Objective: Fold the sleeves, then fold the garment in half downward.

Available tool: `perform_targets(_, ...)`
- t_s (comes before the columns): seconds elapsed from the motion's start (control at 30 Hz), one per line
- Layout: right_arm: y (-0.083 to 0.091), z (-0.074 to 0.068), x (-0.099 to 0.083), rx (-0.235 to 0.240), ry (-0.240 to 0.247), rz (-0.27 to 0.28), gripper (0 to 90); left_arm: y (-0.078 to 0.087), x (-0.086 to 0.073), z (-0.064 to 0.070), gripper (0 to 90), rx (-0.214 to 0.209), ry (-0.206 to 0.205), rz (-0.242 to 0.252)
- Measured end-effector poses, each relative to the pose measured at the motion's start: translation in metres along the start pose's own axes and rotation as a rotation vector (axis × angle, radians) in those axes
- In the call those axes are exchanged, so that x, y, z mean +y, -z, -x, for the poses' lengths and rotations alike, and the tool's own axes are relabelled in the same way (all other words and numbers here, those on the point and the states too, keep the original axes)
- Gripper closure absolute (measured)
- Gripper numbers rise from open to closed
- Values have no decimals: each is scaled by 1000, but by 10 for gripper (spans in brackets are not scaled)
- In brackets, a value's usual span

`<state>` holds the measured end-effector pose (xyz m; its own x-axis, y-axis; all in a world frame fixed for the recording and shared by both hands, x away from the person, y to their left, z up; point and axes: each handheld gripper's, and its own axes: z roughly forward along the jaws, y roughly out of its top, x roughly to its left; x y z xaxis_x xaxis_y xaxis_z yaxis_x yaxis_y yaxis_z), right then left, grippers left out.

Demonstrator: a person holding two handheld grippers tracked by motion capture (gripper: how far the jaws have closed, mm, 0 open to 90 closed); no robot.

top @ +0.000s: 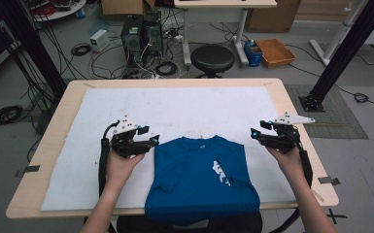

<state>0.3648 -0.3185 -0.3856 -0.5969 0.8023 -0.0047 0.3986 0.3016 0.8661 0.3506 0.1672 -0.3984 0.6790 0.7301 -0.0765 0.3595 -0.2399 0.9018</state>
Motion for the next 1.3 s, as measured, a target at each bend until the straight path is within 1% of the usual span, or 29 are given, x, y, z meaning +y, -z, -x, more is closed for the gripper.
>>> perform_targets(0.07, 0, 1, 0, 1, 0, 4, 463, 1, 0, 0, 425, 2, -7, -8)
perform_targets(0.13, 1, 3, 0, 7, -19, 8, 456, 1, 0, 1, 424, 4, -11, -5)
perform_targets(0.17, 2, 5, 0, 13, -28, 11, 451, 1, 0, 1, 417, 1, -10, -3)
perform_targets(0.2, 2, 5, 0, 19, -37, 16, 448, 2, 0, 1, 411, -6, 0, 2)
perform_targets(0.27, 3, 6, 0, 22, -45, 25, 439, 2, 0, 1, 406, -8, 6, 6)
perform_targets(0.33, 3, 7, 1, 25, -44, 27, 437, 3, 0, 1, 395, -12, 10, 12)
perform_targets(0.37, 5, 7, 1, 17, -42, 26, 429, 3, 0, 1, 394, -16, 9, 14)
perform_targets(0.4, 5, 6, 1, 9, -40, 28, 426, 4, 1, 1, 394, -12, 2, 9)
perform_targets(0.5, 7, 8, 1, 13, -49, 36, 416, 3, 0, 3, 394, -1, -9, 0)
perform_targets(0.6, 7, 10, 1, 23, -59, 38, 400, 3, 0, 3, 394, -1, 0, -5)
perform_targets(0.67, 6, 9, 2, 23, -60, 36, 393, 4, -1, 2, 394, -3, 1, -1)
perform_targets(0.73, 5, 9, 3, 27, -62, 32, 389, 5, -1, 0, 395, 0, 11, 1)
perform_targets(0.83, 3, 9, 4, 32, -66, 31, 397, 6, -3, -2, 394, 1, 22, 8)
perform_targets(0.9, 3, 9, 4, 33, -72, 34, 406, 5, -4, -3, 394, 5, 27, 2)
perform_targets(1.03, 2, 9, 3, 29, -82, 34, 418, 4, -4, -3, 394, 5, 30, 5)
perform_targets(1.1, 2, 10, 2, 29, -81, 32, 421, 4, -3, -3, 395, 4, 35, 5)
perform_targets(1.3, 2, 10, 1, 33, -81, 30, 421, 3, -2, -1, 394, 2, 33, 3)
